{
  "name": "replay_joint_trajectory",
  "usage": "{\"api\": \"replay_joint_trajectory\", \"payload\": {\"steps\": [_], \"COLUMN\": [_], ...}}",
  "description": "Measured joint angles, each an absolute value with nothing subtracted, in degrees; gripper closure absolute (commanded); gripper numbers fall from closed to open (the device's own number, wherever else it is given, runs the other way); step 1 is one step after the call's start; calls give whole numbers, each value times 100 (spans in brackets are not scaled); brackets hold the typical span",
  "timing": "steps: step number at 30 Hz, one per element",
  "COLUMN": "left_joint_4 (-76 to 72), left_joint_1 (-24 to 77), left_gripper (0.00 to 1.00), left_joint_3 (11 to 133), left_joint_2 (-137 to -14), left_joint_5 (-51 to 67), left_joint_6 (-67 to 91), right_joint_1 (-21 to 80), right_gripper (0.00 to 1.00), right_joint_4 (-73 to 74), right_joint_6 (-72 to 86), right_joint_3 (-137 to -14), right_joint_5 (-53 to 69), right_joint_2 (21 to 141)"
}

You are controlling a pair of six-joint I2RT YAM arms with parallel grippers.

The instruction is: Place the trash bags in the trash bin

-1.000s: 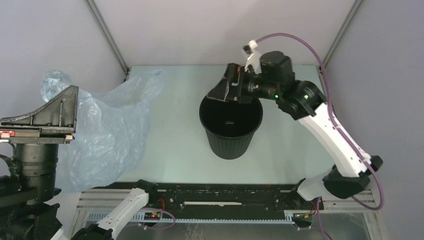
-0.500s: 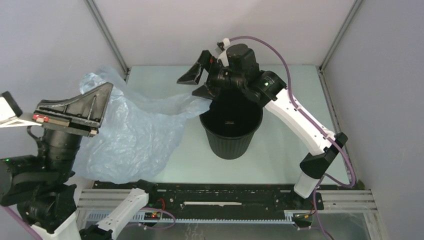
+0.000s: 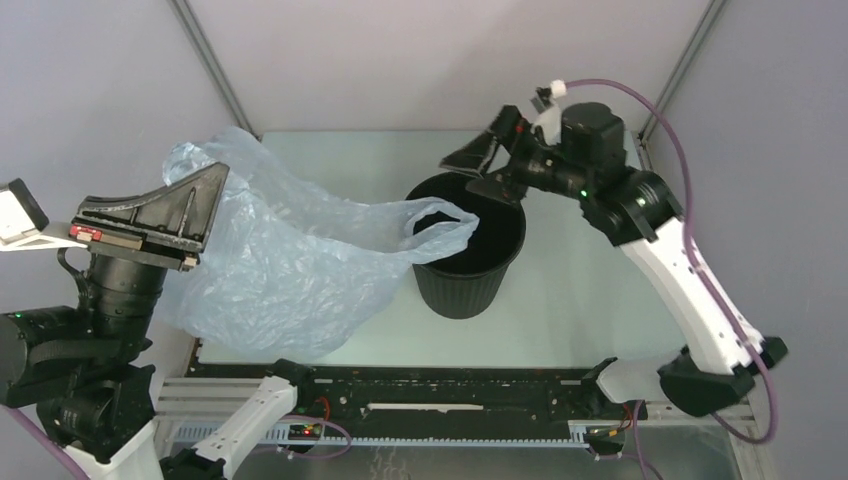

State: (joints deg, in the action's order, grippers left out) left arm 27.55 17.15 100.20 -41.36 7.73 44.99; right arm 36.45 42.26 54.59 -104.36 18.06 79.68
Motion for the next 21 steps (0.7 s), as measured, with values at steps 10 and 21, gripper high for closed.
{"api": "replay_joint_trajectory", "payload": {"steps": [10,21], "left_joint_4": [2637,2423], "left_joint_1": [1715,1715], "left_gripper": [100,100], "left_joint_3": [10031,9963], "left_joint_2": [-4388,-4438], "left_joint_5": [917,1033], "left_joint_6": [4510,4637], "right_joint_1": [3507,3618], "right_gripper": [2,100], "right_joint_4": [3763,2709], "right_joint_6": [6637,6851], "right_joint_3": [-8593,-8700], "right_joint_5": [1793,1957], "right_joint_2": [6759,7271]}}
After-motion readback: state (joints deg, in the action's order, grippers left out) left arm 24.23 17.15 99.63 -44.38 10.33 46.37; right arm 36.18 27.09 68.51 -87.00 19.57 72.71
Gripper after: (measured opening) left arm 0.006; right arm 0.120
